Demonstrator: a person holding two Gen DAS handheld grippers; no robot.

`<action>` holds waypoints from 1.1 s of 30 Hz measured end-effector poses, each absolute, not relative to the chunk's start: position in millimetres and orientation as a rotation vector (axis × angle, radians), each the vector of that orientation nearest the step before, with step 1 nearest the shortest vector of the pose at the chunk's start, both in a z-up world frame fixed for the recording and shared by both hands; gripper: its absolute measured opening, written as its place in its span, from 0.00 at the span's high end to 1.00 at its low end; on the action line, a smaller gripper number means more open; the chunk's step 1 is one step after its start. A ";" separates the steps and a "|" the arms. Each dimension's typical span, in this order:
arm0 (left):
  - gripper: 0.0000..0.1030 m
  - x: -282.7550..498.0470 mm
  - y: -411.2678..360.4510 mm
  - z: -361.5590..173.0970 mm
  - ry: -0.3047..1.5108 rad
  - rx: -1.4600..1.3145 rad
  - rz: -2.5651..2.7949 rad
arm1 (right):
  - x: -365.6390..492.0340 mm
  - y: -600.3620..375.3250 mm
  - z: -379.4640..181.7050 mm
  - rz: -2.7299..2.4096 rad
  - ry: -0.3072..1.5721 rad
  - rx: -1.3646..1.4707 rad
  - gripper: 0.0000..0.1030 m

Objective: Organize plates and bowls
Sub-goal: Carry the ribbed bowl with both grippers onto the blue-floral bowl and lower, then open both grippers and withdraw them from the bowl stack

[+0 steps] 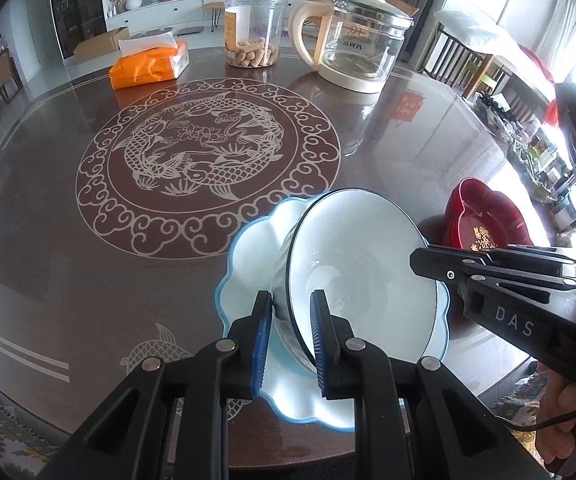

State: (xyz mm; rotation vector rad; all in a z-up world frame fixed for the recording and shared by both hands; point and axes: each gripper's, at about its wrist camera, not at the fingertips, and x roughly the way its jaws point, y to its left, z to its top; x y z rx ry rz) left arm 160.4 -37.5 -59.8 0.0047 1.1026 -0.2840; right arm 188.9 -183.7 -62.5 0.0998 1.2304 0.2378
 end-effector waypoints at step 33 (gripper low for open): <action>0.21 108.6 -14.4 -31.7 0.879 0.067 -0.094 | 76.1 -214.6 -32.6 0.087 0.837 0.204 0.39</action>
